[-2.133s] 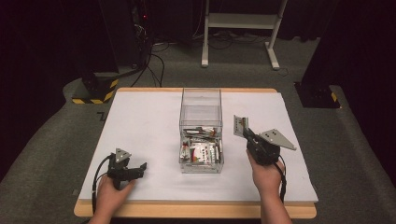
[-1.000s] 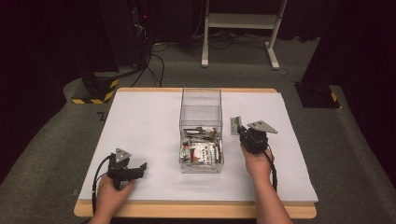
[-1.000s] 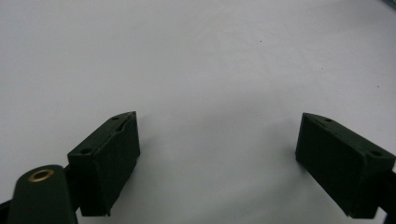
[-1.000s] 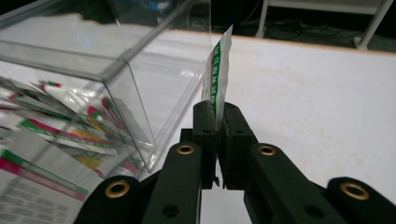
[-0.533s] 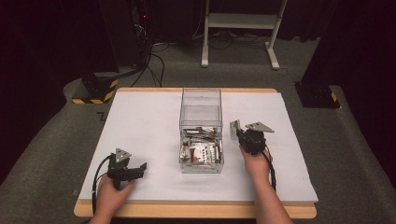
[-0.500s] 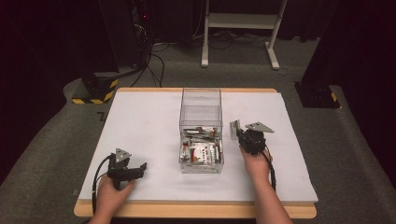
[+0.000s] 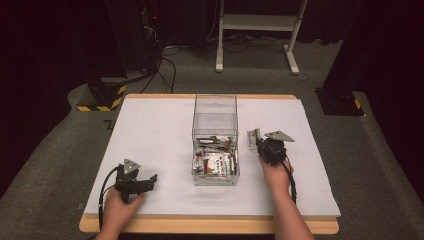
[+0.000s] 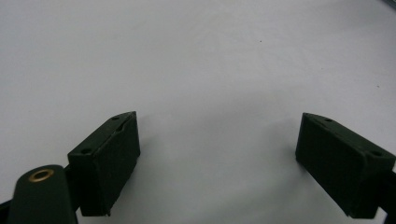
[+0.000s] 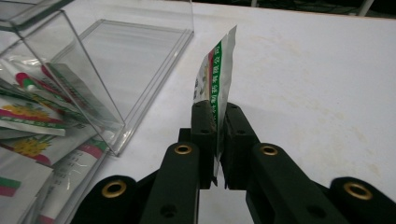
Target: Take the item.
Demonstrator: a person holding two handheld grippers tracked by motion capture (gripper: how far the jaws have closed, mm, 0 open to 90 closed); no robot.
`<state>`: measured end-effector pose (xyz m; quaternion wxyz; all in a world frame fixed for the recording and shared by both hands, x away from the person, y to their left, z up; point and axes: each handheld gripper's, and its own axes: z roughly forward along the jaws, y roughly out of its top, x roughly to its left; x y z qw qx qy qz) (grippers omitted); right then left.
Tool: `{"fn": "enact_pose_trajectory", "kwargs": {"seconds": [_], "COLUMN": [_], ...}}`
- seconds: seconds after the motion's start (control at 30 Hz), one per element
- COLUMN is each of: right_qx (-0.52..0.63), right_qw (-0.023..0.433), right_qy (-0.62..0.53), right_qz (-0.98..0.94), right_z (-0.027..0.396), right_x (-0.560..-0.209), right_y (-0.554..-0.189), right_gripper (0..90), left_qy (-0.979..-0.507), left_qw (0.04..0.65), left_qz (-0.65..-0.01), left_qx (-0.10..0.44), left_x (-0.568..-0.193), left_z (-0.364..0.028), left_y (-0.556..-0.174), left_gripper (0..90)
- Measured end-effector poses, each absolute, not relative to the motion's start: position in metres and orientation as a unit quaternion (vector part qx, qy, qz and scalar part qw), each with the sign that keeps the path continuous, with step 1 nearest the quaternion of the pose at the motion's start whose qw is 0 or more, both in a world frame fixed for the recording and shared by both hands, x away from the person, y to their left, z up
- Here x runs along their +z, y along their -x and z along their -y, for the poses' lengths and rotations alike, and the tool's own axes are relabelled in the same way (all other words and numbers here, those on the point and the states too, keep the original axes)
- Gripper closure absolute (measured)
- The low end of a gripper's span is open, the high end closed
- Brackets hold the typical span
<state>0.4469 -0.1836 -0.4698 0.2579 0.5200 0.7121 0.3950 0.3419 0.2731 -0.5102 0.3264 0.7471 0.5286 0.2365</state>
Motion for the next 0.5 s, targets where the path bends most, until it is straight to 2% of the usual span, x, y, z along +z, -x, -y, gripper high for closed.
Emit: {"fn": "enact_pose_trajectory", "kwargs": {"seconds": [0.13, 0.5], "right_qx": [0.393, 0.383], "right_qw": [0.258, 0.277], "right_qy": [-0.524, -0.547], "right_qz": [-0.711, -0.691], "right_z": [0.188, 0.205], "right_x": [-0.470, -0.469], "right_y": [-0.449, -0.453], "right_gripper": [82.1, 68.7], "left_qy": [-0.747, -0.747], "left_qw": [0.327, 0.326], "left_qz": [-0.529, -0.528], "left_qx": [0.237, 0.237], "left_x": [-0.510, -0.510], "left_z": [-0.273, -0.273], "left_y": [-0.342, -0.342], "left_gripper": [13.9, 13.9]}}
